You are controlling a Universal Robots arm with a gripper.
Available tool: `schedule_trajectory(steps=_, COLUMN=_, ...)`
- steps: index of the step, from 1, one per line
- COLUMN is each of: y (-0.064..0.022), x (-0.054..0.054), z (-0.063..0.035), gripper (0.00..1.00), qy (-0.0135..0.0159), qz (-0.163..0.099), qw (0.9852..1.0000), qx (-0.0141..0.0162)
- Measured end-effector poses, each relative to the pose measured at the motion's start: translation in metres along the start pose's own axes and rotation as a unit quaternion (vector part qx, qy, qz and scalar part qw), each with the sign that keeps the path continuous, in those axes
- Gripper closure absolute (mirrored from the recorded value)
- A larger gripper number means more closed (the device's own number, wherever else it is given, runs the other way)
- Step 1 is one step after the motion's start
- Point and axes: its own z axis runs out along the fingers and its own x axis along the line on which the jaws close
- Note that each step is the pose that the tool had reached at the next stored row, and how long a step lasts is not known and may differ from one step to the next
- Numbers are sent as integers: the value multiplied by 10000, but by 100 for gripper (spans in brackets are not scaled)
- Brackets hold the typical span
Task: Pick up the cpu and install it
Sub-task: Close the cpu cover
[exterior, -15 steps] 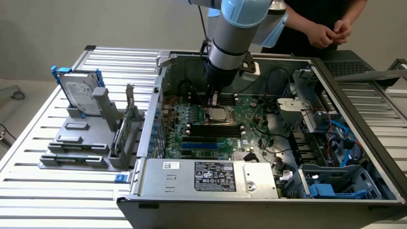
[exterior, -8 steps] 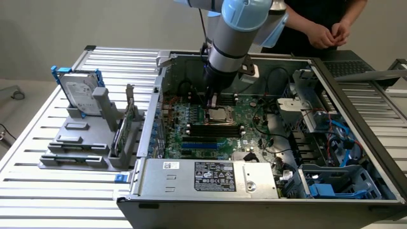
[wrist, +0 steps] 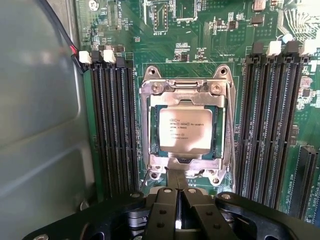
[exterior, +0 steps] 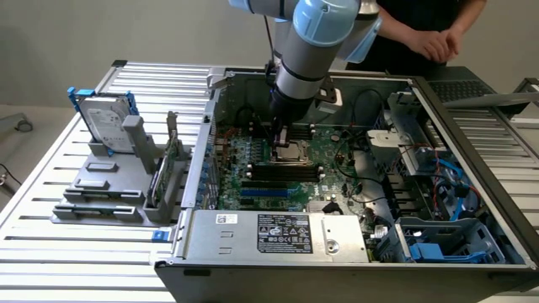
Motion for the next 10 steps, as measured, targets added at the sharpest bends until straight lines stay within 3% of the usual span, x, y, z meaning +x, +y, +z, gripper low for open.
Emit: schedule_trajectory(steps=10, y=6, x=-7, z=35, gripper=89, qy=0, qz=1, qw=10000, qx=9)
